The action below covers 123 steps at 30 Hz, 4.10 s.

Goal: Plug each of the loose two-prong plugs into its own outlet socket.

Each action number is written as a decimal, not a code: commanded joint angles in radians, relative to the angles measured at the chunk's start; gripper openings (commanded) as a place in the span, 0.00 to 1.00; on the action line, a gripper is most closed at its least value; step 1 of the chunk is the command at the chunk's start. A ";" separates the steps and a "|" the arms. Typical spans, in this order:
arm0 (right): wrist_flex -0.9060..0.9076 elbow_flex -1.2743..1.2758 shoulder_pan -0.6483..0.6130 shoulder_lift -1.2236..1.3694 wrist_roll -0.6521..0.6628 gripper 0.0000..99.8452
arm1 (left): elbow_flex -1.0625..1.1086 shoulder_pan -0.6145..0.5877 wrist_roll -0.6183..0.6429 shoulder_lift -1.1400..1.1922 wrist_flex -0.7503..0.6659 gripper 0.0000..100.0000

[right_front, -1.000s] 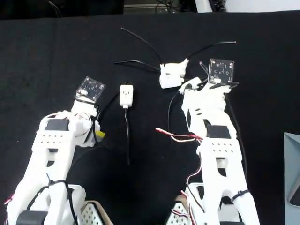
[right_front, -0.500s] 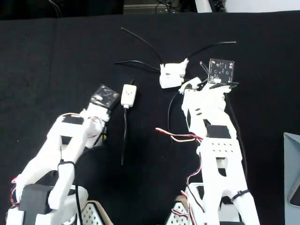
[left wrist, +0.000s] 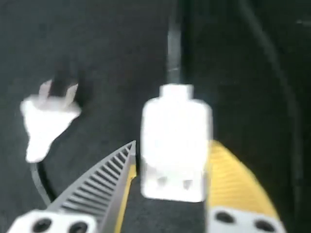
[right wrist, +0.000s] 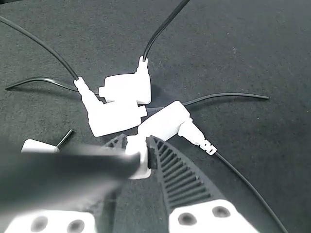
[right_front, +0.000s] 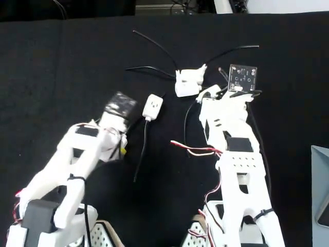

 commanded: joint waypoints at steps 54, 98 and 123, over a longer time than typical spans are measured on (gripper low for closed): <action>-0.064 -0.203 -0.922 0.410 0.235 0.01 | 0.343 -0.522 0.192 -0.898 0.230 0.29; -0.035 -0.223 -0.862 0.639 0.330 0.01 | 0.384 -0.529 0.138 -0.907 0.226 0.29; 0.419 -0.585 -0.569 0.045 0.423 0.01 | 0.430 -0.582 0.129 -0.907 0.160 0.29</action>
